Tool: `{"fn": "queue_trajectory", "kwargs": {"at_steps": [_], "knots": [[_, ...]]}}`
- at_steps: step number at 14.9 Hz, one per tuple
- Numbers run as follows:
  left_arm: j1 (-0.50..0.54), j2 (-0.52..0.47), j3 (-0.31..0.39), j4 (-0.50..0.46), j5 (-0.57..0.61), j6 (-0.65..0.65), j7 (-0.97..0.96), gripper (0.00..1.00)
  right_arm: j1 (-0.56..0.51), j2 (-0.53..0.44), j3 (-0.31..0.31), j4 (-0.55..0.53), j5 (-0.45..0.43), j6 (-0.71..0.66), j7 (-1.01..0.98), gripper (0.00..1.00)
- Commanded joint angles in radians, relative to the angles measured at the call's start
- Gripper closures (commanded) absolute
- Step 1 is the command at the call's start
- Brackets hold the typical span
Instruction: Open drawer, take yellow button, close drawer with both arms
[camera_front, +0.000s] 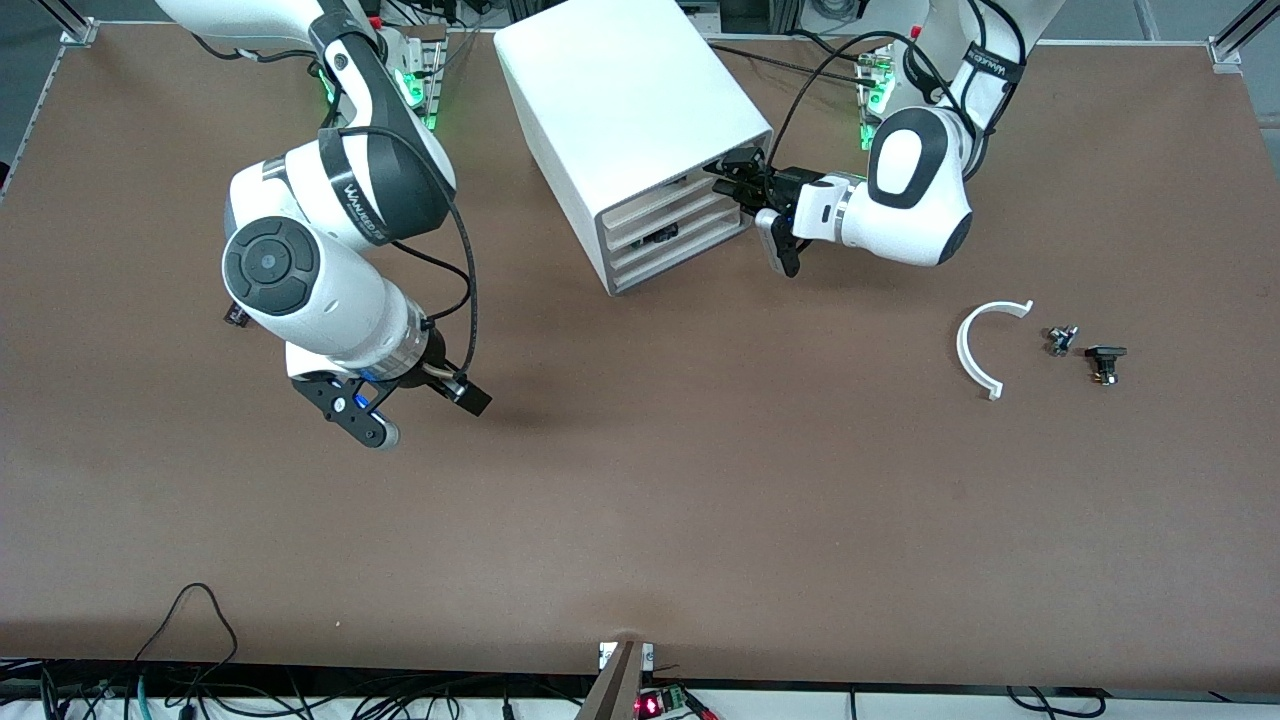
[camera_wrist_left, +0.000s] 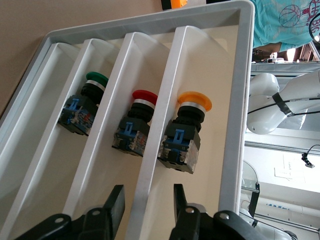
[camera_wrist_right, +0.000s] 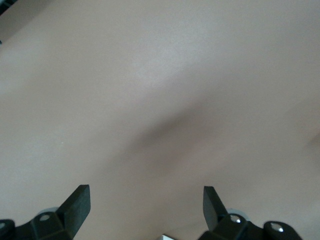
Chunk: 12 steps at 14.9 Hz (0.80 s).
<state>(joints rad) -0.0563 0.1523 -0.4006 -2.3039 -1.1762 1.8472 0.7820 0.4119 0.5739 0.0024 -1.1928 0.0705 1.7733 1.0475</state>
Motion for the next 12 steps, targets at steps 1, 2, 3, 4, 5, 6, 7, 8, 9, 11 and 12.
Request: {"fn": "queue_trajectory", "kwargs": {"at_steps": [1,2,3,4,5,6,7,8,9,11,12], "knots": [[0.003,-0.005,-0.024,-0.02,-0.033,0.007,0.037,0.59,0.002,0.037,0.011,0.078,0.018,-0.022,0.061,0.0],[0.003,-0.005,-0.024,-0.02,-0.033,0.007,0.037,0.63,0.001,0.04,0.014,0.082,0.032,-0.012,0.083,0.0],[0.003,-0.005,-0.024,-0.02,-0.033,0.007,0.037,0.73,0.001,0.043,0.015,0.088,0.058,-0.005,0.107,0.0],[0.003,-0.005,-0.024,-0.02,-0.033,0.007,0.037,0.85,0.001,0.043,0.015,0.1,0.081,-0.002,0.127,0.0],[0.003,-0.005,-0.024,-0.02,-0.033,0.007,0.037,0.94,-0.001,0.044,0.015,0.111,0.101,-0.002,0.144,0.0],[0.003,-0.005,-0.024,-0.02,-0.031,0.007,0.039,1.0,-0.002,0.044,0.013,0.123,0.124,0.0,0.16,0.0],[0.004,-0.003,-0.024,-0.02,-0.026,0.007,0.037,1.0,-0.002,0.044,0.013,0.133,0.141,0.0,0.179,0.0],[0.01,0.003,-0.023,-0.019,-0.02,0.006,0.037,1.0,-0.001,0.044,0.014,0.142,0.15,0.005,0.213,0.0],[0.016,0.007,-0.021,-0.014,-0.019,0.004,0.037,1.0,0.001,0.044,0.015,0.144,0.163,0.006,0.238,0.0],[0.045,0.016,-0.017,0.0,0.018,0.003,0.036,1.0,0.001,0.044,0.016,0.153,0.183,0.008,0.268,0.0],[0.074,0.03,-0.017,0.023,0.059,-0.003,0.036,1.0,0.001,0.043,0.025,0.159,0.184,0.014,0.294,0.0]]}}
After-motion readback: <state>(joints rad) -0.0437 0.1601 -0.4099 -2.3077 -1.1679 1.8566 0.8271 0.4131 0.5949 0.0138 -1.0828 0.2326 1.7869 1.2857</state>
